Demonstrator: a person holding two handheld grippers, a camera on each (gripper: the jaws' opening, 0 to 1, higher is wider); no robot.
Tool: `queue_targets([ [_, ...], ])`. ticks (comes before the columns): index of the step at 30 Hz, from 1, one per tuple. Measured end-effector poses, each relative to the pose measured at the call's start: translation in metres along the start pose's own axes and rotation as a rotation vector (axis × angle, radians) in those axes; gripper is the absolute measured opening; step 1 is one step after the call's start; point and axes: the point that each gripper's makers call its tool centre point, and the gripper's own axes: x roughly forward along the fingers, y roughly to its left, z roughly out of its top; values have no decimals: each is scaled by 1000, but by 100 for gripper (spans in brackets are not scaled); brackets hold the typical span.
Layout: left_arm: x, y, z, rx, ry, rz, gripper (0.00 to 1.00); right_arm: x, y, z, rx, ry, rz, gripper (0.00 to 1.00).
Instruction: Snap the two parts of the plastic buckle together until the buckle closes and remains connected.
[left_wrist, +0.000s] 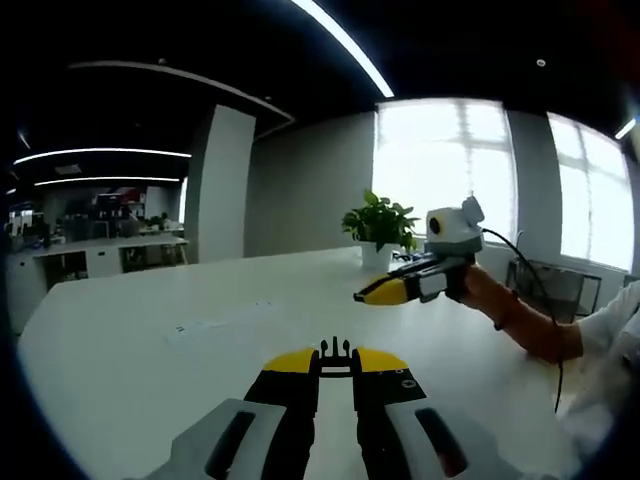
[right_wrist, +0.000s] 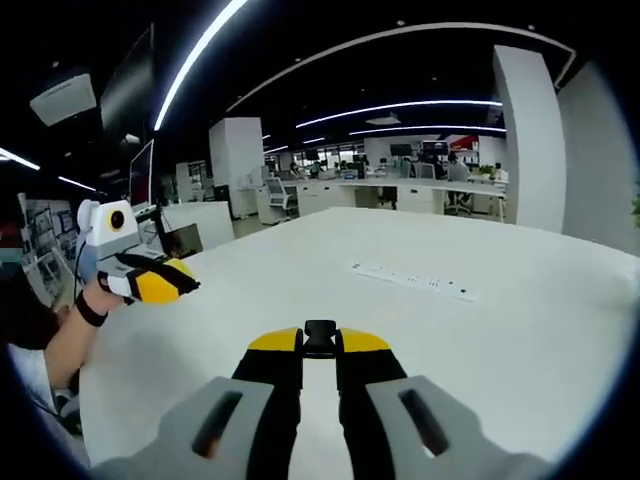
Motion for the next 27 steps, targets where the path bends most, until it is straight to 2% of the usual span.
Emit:
queue_targets([
  [12,-16,-16,-16,-5,2,-14,12,-26,34,0,-17,-45,53,11],
  [17,-24,-28,-15,27,2,-25,12,-36,44,-1,-29,-53,70,11],
  [27,-26,-33,-16,26,0,-46,12,-32,52,-3,-65,-49,95,11],
])
